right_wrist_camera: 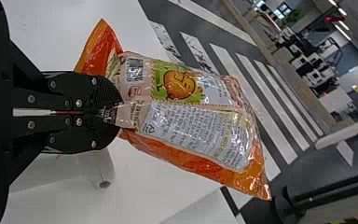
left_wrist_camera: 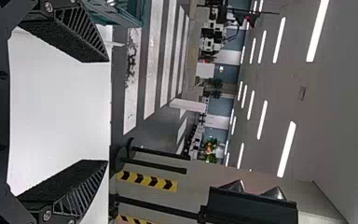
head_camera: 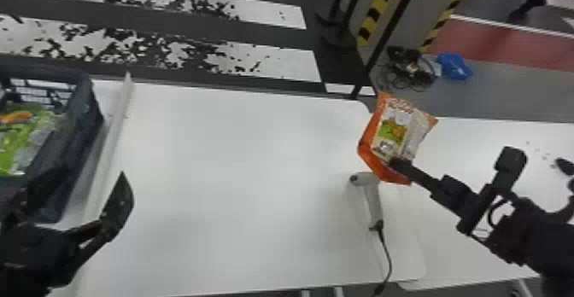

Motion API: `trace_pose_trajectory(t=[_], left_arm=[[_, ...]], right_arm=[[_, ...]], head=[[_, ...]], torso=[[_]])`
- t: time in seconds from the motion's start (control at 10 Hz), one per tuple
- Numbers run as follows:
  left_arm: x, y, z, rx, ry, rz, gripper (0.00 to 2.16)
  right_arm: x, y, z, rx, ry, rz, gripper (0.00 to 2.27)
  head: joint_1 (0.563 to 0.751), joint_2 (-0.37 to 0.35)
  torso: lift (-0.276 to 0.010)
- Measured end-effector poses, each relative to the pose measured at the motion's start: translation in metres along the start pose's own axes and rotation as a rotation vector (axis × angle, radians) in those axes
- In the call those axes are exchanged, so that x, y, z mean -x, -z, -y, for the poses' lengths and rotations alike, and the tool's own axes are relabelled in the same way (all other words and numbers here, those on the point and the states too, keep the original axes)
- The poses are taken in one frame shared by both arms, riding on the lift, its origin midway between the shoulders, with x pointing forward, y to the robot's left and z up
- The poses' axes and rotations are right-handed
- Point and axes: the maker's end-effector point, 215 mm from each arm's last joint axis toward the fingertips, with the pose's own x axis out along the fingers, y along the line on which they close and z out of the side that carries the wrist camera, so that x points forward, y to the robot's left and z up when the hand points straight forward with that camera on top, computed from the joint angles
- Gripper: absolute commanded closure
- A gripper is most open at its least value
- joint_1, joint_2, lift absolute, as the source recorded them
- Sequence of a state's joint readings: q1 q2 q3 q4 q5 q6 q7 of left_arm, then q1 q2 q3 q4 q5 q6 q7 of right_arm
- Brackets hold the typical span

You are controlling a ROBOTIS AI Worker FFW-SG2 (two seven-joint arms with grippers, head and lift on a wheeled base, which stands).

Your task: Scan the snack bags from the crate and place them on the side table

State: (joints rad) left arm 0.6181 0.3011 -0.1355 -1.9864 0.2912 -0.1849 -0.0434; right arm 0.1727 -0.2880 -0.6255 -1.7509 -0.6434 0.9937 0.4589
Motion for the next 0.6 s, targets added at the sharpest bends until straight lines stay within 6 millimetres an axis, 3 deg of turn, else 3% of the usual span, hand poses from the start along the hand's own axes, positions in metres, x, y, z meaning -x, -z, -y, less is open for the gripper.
trace_pose_trajectory(t=[0.1, 0.3, 0.6], left_arm=[[0.000, 0.000, 0.001, -0.002, 0.001, 0.000, 0.10], [0.000, -0.001, 0.002, -0.004, 0.004, 0.000, 0.10], [0.001, -0.002, 0.002, -0.007, 0.007, 0.002, 0.10]], right_arm=[[0.012, -0.014, 0.024, -0.053, 0.043, 0.057, 2.26], [0.035, -0.032, 0.077, -0.137, 0.155, 0.168, 2.26], [0.051, -0.026, 0.147, -0.228, 0.320, 0.254, 2.26]], head=[[0.695, -0.350], [0.695, -0.350], [0.695, -0.350]], torso=[[-0.050], [-0.050], [-0.050]])
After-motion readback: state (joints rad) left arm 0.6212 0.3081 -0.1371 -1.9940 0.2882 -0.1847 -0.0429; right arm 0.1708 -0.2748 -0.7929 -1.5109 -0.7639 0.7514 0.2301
